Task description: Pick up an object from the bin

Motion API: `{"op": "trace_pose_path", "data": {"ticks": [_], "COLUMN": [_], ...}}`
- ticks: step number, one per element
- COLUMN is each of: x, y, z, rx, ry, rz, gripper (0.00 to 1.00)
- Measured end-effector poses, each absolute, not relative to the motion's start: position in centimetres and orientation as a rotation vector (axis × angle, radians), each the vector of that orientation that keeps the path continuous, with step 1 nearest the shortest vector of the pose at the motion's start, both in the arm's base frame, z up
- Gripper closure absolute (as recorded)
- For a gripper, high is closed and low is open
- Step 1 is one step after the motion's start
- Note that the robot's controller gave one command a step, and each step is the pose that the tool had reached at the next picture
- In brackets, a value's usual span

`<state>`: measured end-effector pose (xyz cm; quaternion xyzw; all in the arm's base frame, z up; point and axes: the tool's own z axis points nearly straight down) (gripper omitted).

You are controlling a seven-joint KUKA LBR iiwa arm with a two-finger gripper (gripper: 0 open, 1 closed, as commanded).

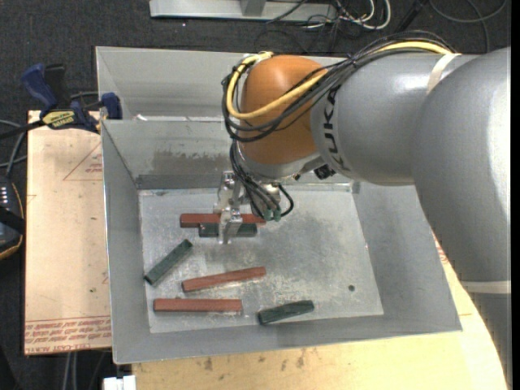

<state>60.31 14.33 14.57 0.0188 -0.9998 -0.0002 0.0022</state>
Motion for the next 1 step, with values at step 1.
{"op": "trace_pose_path", "data": {"ticks": [1], "x": [60.42], "y": [14.36], "z": [15.95], "rx": [0.058], "ry": [-3.141], "rz": [-0.002], "gripper": [1.0]}}
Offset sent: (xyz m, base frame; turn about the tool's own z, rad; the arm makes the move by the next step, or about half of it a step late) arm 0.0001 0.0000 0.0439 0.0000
